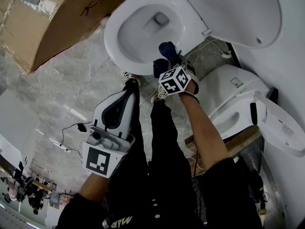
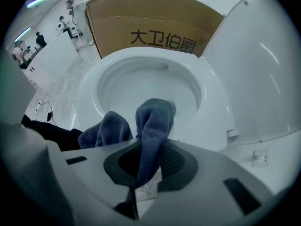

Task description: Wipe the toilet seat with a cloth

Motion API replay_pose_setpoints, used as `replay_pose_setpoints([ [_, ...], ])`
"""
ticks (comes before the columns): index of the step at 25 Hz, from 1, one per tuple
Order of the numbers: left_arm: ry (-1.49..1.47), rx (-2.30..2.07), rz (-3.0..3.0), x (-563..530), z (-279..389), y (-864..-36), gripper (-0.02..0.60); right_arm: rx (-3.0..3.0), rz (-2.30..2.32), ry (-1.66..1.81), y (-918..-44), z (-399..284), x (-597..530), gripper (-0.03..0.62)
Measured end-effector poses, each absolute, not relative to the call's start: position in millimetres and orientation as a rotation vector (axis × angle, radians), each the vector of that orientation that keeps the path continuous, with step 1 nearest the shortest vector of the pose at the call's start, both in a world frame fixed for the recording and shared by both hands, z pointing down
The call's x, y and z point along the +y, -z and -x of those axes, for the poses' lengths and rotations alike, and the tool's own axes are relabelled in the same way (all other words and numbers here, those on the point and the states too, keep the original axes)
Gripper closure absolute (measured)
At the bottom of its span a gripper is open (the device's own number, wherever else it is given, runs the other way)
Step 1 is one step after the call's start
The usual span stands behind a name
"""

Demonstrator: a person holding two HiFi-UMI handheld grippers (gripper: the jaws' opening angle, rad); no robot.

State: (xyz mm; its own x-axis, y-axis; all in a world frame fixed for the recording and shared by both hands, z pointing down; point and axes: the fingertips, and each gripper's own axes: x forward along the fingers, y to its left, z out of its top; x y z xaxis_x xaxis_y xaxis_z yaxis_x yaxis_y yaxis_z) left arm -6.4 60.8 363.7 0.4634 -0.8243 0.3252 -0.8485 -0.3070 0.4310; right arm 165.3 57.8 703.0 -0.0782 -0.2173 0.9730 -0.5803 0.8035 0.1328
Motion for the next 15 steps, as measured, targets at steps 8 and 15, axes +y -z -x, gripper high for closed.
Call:
replay_pose_setpoints([
  [8,-0.059,-1.39,-2.159,62.0,10.6,-365.7,0.571,-1.671,-0.647,-0.398,-703.7,-145.1,77.8,0.53],
  [15,-0.053,-1.397,-2.154,59.3,15.5,-366.4,0.571,-1.683,-0.62,-0.42,-705.7,-126.4,93.3,0.53],
])
